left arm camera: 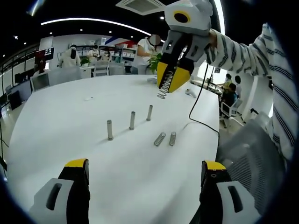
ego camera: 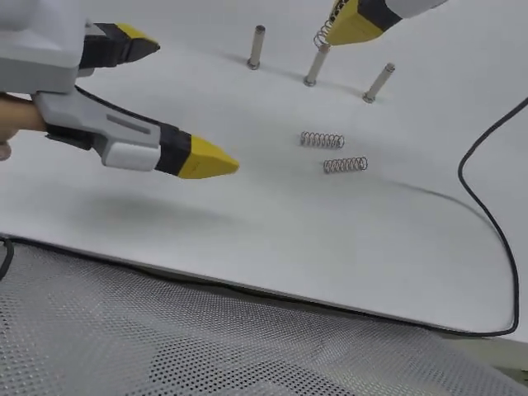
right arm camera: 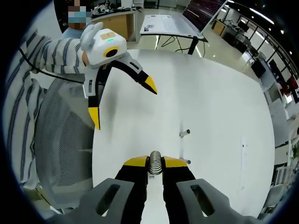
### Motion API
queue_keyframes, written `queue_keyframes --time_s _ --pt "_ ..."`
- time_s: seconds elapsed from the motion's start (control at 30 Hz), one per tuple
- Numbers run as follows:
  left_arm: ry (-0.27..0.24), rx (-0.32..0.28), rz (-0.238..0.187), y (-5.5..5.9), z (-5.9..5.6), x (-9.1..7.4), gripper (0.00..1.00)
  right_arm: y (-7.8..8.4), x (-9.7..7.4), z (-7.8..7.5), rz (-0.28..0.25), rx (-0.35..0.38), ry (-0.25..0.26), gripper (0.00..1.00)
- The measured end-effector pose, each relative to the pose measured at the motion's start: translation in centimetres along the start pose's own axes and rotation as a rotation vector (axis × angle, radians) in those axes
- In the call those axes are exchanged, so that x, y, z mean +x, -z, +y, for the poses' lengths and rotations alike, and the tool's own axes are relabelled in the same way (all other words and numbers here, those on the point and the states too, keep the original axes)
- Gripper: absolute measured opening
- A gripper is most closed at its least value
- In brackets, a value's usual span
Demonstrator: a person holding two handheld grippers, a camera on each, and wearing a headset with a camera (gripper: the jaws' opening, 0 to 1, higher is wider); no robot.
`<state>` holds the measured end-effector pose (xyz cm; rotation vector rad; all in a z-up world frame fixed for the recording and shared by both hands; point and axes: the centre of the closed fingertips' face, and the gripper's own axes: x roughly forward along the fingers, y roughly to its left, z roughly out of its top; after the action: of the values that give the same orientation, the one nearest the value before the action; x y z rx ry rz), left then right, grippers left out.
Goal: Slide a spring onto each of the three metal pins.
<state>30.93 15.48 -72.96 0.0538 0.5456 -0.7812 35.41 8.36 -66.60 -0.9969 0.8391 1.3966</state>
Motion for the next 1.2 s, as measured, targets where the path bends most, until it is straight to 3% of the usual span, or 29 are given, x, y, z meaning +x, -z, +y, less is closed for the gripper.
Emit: queue_keyframes --time_s 0.2,0.4,0.87,1.2 --pt "0.004 -0.008 0.012 0.4 0.3 0.7 0.98 -0.1 1.2 -1.2 0.015 0.014 -0.001 0.08" --pt "0.028 0.023 -0.001 0.0 -0.2 1.1 0.98 -0.4 2.4 -2.6 0.018 0.033 -0.013 0.08" --pt "0.036 0.018 0.011 0.5 -0.1 1.5 0.98 -1.4 4.5 -5.2 0.068 0.001 -0.01 0.08" --pt "0.034 0.023 0.005 0.3 0.2 1.5 0.98 -1.6 7.5 -6.4 0.109 -0.049 -0.019 0.08"
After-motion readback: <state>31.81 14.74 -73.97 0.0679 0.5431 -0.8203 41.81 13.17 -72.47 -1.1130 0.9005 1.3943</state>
